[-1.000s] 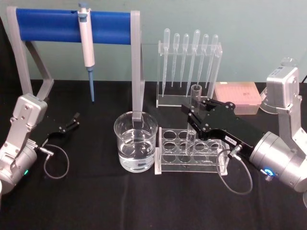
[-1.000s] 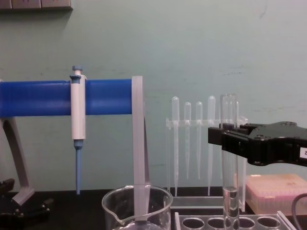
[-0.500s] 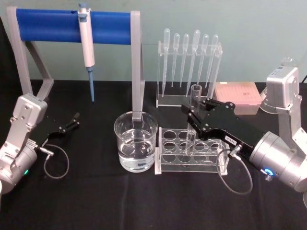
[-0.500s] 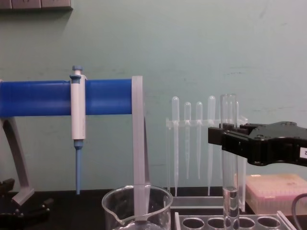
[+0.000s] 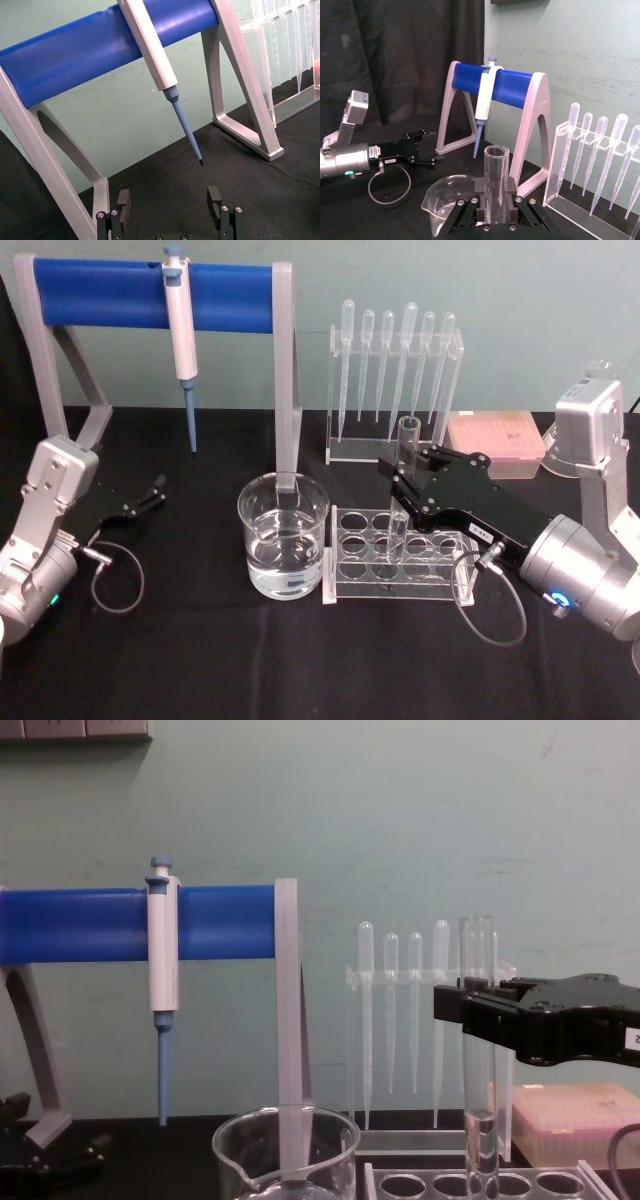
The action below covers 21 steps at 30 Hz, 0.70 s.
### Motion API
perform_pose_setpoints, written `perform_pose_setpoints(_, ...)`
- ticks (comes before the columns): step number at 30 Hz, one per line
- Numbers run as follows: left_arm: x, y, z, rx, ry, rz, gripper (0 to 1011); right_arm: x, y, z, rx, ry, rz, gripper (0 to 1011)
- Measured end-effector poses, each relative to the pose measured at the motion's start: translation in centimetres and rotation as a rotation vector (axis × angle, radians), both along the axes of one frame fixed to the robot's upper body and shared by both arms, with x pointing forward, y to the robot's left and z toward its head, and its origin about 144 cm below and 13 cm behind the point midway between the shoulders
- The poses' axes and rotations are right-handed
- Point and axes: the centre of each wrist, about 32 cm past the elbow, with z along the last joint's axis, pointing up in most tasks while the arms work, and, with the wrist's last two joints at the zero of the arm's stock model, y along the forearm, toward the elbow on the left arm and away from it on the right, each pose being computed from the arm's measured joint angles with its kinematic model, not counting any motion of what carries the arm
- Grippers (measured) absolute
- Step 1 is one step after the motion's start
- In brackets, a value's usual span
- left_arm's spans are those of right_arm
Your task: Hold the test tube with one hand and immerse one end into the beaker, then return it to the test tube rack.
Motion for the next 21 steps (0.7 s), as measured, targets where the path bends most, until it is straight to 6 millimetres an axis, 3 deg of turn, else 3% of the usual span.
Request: perform_pose_setpoints(21, 0.0, 0.0, 0.0, 0.0, 0.0, 0.0, 1000, -0.16, 0.17, 0.27, -0.009, 0.002, 0.002, 241)
